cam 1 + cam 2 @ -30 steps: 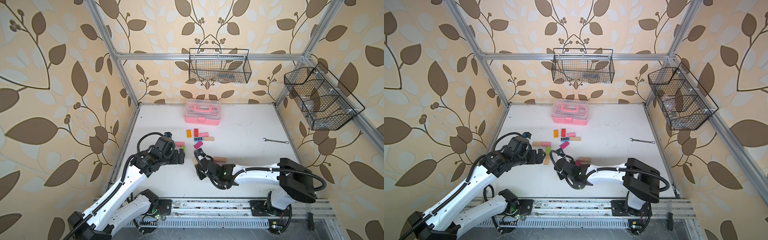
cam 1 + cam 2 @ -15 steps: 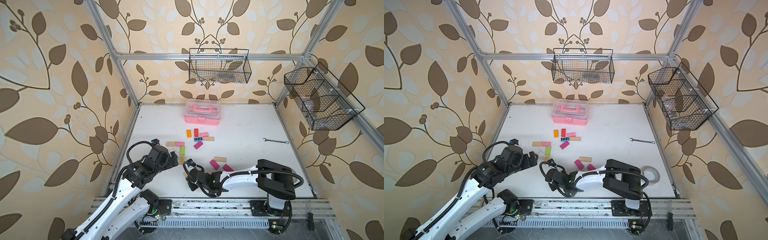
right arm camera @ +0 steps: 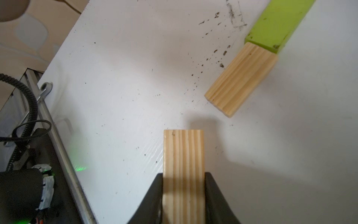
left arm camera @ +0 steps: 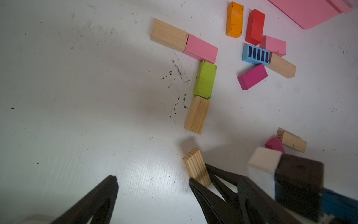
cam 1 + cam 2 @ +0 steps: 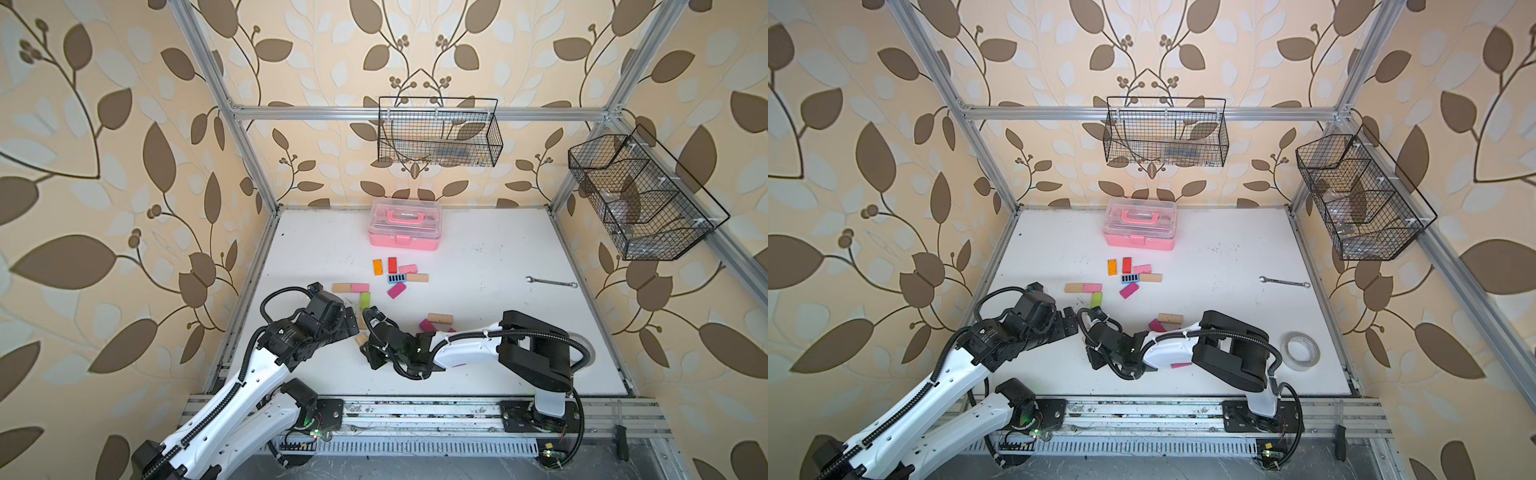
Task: Assemble the number 7 with building blocks
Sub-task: Place the building block at the center of the board, then assemble the building block at the center of the board.
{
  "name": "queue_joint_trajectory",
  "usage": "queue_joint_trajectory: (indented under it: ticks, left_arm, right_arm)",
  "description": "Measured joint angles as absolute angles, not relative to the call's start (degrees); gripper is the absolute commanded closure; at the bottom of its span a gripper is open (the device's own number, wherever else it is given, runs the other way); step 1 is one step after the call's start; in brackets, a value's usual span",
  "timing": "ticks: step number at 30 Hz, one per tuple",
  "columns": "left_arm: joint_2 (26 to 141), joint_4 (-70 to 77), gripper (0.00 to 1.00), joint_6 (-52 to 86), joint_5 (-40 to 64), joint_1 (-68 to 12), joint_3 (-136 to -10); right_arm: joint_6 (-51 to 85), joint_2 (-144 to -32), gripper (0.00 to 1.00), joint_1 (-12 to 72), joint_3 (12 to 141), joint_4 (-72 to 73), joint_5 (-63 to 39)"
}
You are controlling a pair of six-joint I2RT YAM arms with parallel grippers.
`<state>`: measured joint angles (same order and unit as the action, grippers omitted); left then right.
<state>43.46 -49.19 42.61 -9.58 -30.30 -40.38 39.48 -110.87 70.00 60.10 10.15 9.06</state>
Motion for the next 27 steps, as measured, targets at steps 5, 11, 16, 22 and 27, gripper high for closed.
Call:
queue_joint_trajectory:
  ticks: [5,11,16,22,27]
  left_arm:
    - [43.7,-48.4,0.01,42.6,-9.6,-30.3,-40.3]
    - [46.1,-46.7,0.01,42.6,-9.4,-30.3,-39.7]
    - [48.2,-45.0,0.01,42.6,-8.3,-30.3,-39.3]
    - [48.8,-43.4,0.05,43.2,-6.4,-30.3,-36.9]
    - [51.2,-43.0,0.07,45.3,-5.7,-30.3,-34.0]
  right_arm:
    - [39.9,-111.6,0.66,69.6,60.1,9.9,8.8]
    - [40.5,-111.6,0.51,69.2,60.1,9.4,8.7]
    - [39.5,-110.4,0.46,69.0,57.8,11.6,8.2]
    - [37.2,-103.4,0.64,66.2,47.9,13.5,6.5]
    - [34.3,-102.3,0.76,65.1,46.8,14.6,2.9]
